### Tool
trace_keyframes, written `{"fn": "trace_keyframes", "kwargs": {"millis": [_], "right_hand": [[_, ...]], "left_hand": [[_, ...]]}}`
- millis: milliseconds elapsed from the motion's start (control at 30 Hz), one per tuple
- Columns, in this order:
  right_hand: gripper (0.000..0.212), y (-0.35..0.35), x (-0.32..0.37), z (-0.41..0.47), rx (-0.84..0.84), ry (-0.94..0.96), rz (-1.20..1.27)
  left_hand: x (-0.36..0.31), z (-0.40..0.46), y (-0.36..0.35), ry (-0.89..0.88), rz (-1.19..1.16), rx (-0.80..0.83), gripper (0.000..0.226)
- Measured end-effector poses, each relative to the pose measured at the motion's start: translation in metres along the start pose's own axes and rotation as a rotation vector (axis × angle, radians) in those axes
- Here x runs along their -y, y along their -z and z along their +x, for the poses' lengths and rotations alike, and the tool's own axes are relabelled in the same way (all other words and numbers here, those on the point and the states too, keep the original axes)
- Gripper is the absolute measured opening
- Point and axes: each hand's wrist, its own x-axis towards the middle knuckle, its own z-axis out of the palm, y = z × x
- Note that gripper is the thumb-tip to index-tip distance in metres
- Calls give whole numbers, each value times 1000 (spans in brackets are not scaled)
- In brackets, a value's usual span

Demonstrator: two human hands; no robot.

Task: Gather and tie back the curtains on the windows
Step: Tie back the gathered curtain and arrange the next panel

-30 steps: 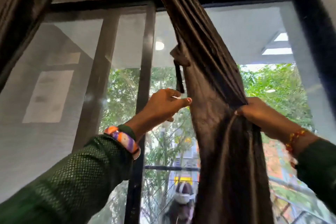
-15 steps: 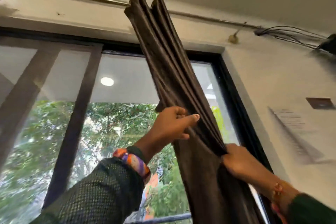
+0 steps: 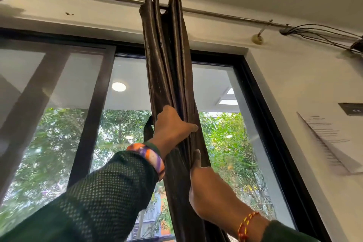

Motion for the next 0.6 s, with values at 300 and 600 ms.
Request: {"fn": "trace_keyframes", "kwargs": {"millis": [300, 600], "right_hand": [[125, 6, 14, 27, 81, -18, 500], [81, 28, 8, 58, -269, -104, 601]], "left_hand": [[17, 10, 16, -106, 21, 35, 21], [50, 2, 37, -260, -176, -38, 26]]}}
